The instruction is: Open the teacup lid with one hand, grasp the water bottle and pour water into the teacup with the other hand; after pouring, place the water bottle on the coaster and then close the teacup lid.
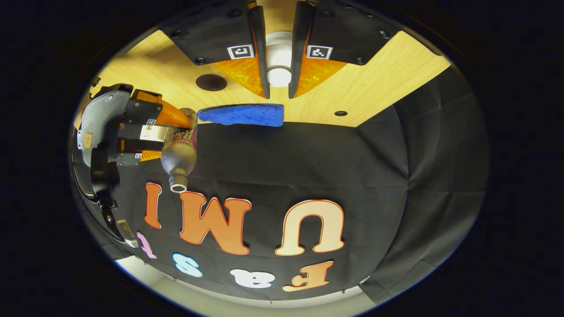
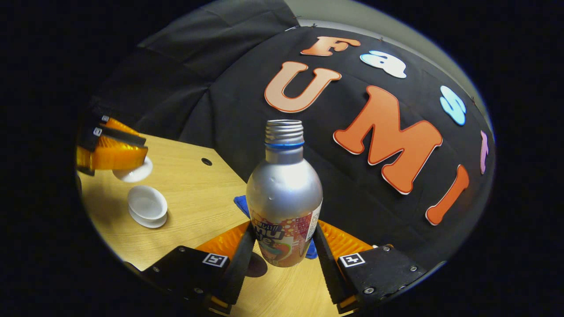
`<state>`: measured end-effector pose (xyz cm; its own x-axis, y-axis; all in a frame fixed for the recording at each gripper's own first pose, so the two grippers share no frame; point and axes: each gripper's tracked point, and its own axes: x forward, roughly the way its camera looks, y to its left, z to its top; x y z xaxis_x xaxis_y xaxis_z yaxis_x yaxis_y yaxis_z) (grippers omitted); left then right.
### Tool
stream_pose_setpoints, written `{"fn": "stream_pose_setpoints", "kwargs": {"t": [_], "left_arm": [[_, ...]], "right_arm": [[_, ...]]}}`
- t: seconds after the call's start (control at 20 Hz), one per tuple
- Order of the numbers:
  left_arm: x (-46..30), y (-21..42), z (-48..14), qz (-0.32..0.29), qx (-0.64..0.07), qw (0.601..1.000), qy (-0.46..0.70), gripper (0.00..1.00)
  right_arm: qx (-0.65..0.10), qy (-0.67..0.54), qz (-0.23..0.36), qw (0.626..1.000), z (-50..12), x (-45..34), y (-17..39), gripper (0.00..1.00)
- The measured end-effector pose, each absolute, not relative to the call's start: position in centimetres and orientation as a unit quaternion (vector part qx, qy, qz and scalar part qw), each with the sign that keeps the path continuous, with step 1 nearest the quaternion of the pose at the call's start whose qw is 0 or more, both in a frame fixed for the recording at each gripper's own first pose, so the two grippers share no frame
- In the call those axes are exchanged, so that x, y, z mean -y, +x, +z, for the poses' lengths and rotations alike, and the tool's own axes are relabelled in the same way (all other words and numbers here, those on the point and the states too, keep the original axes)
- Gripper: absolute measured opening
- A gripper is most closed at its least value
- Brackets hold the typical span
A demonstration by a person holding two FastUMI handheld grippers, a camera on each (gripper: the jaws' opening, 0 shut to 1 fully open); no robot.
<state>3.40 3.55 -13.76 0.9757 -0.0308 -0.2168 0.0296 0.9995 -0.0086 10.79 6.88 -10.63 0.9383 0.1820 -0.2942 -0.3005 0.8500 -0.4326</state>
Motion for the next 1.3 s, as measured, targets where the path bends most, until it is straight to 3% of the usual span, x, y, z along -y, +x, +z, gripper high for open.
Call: {"fn": "stream_pose_setpoints", "kwargs": {"t": [0.6, 0.85, 1.3], "left_arm": [[-3.7, 5.4, -21.2, -0.001, -0.174, 0.985, -0.007, 0.30], [-3.5, 5.7, -22.2, -0.004, -0.183, 0.983, -0.006, 0.27], [-3.7, 5.7, -22.5, -0.007, -0.181, 0.983, 0.000, 0.33]], "right_arm": [[-0.161, -0.147, 0.113, 0.969, -13.5, -5.0, 11.0, 0.77], [-0.176, -0.117, 0.107, 0.972, -15.0, -4.2, 12.0, 0.77], [-0.201, -0.093, 0.107, 0.969, -18.0, -4.3, 13.3, 0.77]]}}
